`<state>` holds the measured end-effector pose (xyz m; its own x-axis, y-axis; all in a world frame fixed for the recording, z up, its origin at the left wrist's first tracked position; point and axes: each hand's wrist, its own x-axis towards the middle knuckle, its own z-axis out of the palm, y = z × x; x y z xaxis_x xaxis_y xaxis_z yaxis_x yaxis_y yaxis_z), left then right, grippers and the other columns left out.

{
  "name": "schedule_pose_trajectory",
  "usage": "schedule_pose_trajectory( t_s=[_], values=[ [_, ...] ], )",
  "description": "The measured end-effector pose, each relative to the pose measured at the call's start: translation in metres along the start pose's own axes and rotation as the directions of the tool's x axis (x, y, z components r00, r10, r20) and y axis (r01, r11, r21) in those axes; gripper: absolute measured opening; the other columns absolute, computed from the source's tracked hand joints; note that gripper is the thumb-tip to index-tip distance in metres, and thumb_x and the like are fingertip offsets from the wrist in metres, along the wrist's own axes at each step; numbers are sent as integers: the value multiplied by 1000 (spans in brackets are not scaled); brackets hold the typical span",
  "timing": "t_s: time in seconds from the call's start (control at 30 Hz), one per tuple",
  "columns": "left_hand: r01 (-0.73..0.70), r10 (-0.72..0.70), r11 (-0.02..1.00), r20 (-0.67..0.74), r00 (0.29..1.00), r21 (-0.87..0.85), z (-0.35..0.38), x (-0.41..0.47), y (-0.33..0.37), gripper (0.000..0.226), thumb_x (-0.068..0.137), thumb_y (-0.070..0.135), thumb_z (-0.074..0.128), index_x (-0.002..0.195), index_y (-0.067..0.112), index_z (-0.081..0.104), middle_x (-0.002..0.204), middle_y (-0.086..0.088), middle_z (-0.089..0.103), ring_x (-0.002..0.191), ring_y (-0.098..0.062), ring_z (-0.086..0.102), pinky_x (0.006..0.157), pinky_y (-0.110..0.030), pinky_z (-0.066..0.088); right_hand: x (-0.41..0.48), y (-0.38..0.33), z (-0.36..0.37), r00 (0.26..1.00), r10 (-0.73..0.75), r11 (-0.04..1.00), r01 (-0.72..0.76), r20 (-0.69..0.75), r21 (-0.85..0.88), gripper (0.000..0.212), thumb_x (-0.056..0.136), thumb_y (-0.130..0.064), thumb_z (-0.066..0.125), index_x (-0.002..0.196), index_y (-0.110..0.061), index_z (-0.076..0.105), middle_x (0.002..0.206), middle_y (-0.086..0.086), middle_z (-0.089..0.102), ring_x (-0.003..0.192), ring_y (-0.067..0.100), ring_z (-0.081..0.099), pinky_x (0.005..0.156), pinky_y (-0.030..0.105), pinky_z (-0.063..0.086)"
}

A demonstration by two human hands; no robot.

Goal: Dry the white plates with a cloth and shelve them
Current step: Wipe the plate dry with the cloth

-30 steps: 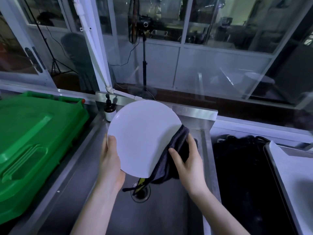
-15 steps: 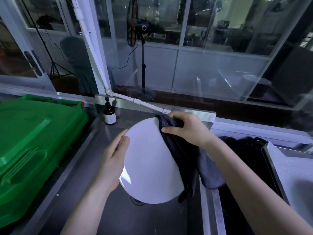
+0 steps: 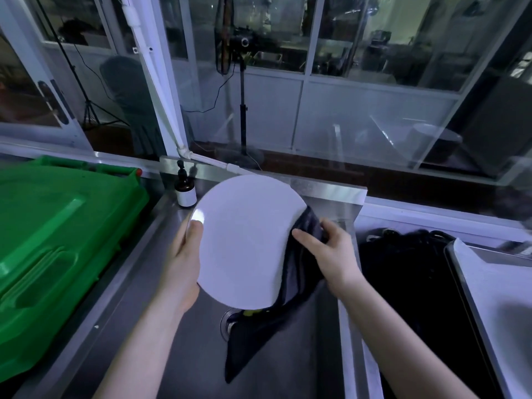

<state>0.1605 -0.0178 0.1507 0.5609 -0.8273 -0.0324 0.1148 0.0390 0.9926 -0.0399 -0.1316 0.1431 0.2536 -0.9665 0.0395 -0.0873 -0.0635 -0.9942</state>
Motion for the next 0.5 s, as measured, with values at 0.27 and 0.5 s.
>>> schedule_pose_trajectory(
  t_s=[0.27, 0.5],
  values=[
    [-200, 109, 937, 307, 946, 285, -10, 18, 23, 36, 106, 30, 49, 112, 61, 66, 122, 29, 67, 119, 9, 58, 98, -16, 44, 45, -67, -2, 824, -197, 809, 442, 531, -388, 19, 75, -18, 83, 89, -15, 70, 82, -1, 69, 75, 5, 60, 77, 20, 46],
    [-162, 137, 979, 192, 972, 123, -11, 15, 14, 32, 97, 42, 45, 119, 51, 67, 119, 19, 72, 110, 1, 66, 88, -30, 48, 32, -39, -18, 919, -163, 931, 264, 360, -253, 15, 81, -17, 79, 93, -15, 70, 88, 2, 72, 81, 4, 61, 79, 23, 49]
  ],
)
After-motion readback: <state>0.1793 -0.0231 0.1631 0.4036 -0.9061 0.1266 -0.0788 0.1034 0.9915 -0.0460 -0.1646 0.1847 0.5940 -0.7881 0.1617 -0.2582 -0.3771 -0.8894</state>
